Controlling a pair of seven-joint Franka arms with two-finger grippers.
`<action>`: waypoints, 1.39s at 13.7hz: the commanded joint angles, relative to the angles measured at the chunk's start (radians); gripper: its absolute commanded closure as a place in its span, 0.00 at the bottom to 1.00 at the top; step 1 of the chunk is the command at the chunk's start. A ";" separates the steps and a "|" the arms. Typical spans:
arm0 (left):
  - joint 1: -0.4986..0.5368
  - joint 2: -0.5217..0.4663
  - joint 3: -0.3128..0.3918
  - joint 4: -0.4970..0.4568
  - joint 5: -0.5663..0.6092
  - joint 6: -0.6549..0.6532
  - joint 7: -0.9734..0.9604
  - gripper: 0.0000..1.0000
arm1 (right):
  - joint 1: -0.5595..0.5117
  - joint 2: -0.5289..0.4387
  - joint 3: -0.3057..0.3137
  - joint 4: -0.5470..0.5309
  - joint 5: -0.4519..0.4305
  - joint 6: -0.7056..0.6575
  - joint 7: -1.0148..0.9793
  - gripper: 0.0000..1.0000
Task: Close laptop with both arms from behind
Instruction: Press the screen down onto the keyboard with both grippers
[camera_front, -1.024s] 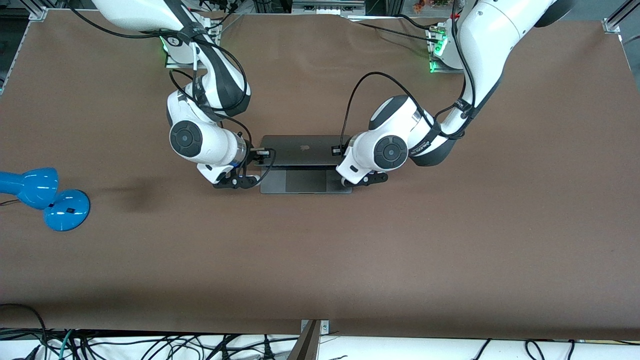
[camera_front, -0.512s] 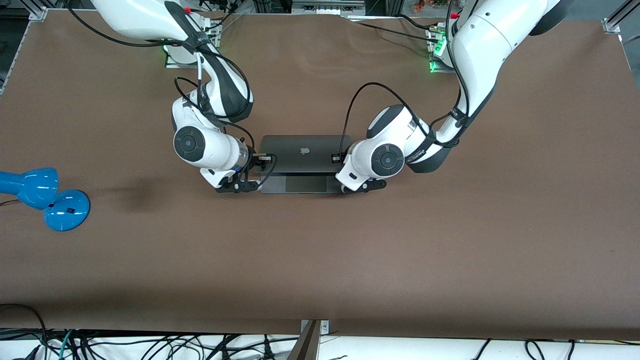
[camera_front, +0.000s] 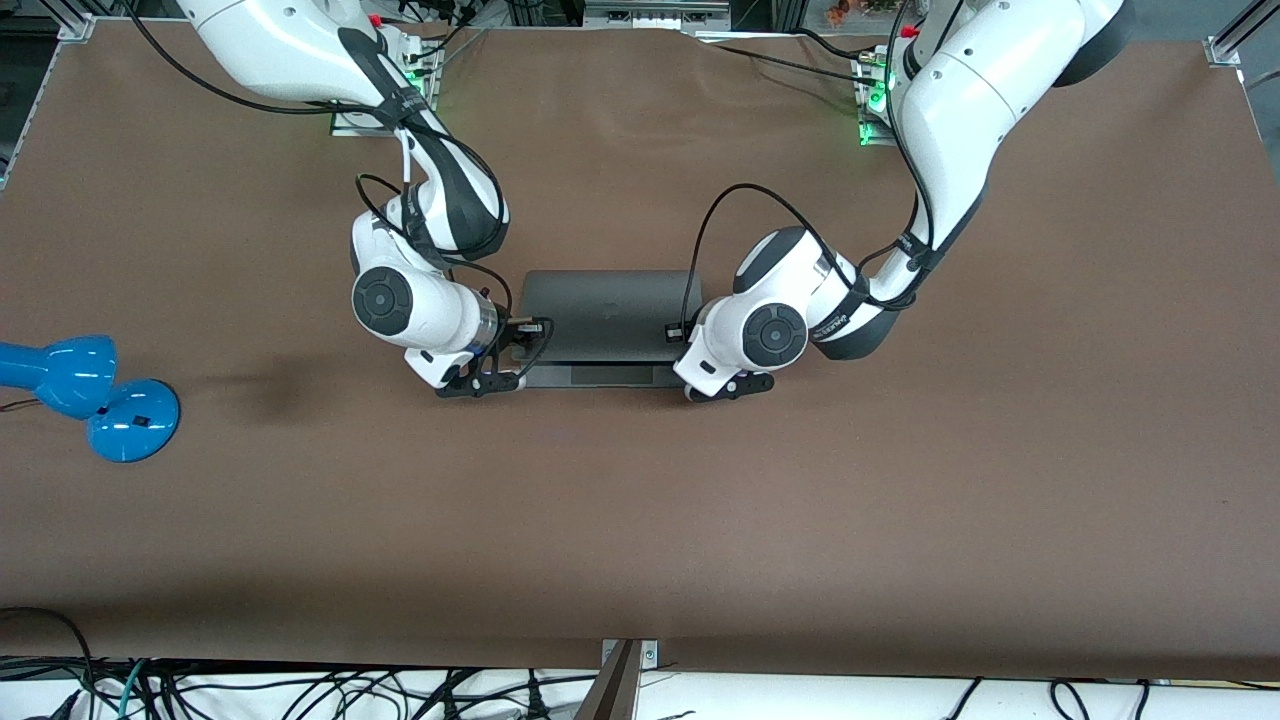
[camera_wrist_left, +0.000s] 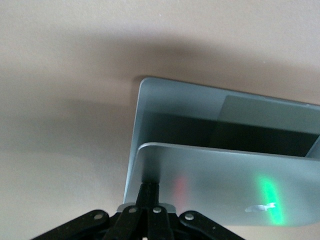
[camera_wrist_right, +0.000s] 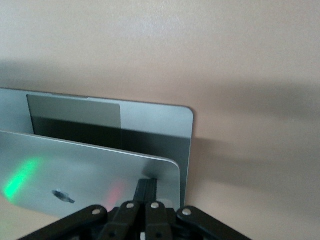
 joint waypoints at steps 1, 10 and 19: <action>-0.017 0.035 0.012 0.055 0.037 0.001 0.004 1.00 | 0.011 0.024 -0.008 0.013 0.002 0.028 -0.021 1.00; -0.027 0.098 0.029 0.098 0.072 0.030 0.002 1.00 | 0.011 0.082 -0.009 0.042 0.002 0.076 -0.063 1.00; -0.064 0.127 0.079 0.101 0.074 0.070 0.004 1.00 | 0.012 0.154 -0.025 0.064 0.004 0.140 -0.127 1.00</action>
